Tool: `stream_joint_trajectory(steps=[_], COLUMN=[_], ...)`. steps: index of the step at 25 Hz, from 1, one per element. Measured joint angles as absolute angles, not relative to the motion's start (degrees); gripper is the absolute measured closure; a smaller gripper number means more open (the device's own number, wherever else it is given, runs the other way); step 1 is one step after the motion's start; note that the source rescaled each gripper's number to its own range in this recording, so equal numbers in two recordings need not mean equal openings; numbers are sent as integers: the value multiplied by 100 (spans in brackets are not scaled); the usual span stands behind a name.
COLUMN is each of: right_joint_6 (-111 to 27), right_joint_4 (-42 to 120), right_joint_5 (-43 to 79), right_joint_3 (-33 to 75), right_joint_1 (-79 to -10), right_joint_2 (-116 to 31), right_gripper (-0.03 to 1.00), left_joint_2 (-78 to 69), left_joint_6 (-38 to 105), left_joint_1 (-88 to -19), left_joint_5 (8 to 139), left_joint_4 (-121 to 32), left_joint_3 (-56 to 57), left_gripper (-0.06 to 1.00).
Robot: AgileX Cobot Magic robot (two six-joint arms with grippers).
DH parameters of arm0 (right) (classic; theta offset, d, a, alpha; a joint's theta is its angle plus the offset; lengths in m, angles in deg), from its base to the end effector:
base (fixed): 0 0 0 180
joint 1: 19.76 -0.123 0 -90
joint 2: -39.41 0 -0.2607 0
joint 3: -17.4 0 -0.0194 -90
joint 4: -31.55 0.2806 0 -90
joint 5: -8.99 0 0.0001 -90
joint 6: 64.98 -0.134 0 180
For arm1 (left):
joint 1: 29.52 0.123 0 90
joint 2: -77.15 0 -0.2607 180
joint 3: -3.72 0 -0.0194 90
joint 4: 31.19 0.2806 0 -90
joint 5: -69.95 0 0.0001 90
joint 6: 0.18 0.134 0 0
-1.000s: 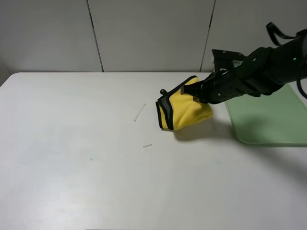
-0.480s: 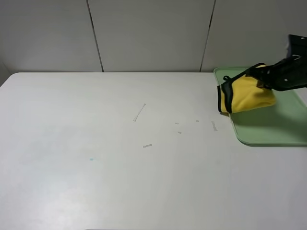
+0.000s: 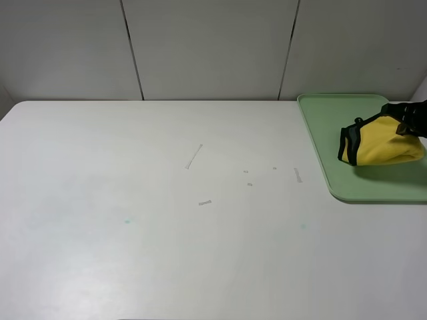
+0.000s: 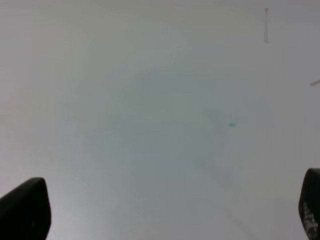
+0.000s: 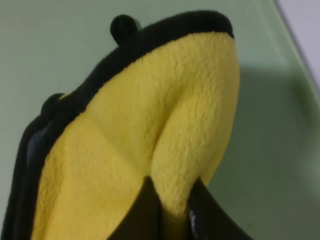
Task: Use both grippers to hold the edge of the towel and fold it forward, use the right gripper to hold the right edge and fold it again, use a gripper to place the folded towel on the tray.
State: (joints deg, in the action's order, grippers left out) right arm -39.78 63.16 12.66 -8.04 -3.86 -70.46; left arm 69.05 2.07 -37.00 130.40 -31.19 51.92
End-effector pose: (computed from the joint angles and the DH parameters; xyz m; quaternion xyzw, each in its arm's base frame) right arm 0.3749 -0.1021 0.0821 0.1746 0.9184 -0.0139 0.3548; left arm 0.0835 -0.0110 0.2712 0.0722 0.8484 -0.0239 0.5238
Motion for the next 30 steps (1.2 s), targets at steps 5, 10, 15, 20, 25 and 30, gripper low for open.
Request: stream_joint_trajectory(steps=[5, 10, 15, 20, 25, 30], right_joint_6=[-3978, -3842, -3814, -3829, -3848, -3853], right_joint_4=[6299, 6299, 6299, 6299, 6299, 6287], right_joint_5=[1237, 1231, 1225, 1231, 1302, 1780], right_joint_3=[-804, -804, -804, -816, -827, -839], right_joint_1=[-386, -386, -386, -386, -386, -386], right_joint_2=[-7046, -7046, -7046, -7046, -7046, -6891], right_gripper=[89, 72, 5, -3, -3, -3], left_joint_2=[6905, 6905, 6905, 6905, 6905, 6905], left_joint_6=[207, 207, 207, 207, 207, 207], left_joint_1=[-3700, -3700, -3700, -3700, -3700, -3700], left_joint_5=[13040, 13040, 13040, 13040, 13040, 13040], left_joint_4=[-3119, -3119, -3119, -3119, -3119, -3119], left_joint_3=[5192, 5192, 5192, 5192, 5192, 5192], left_gripper=[-6, -6, -6, -6, -6, -6])
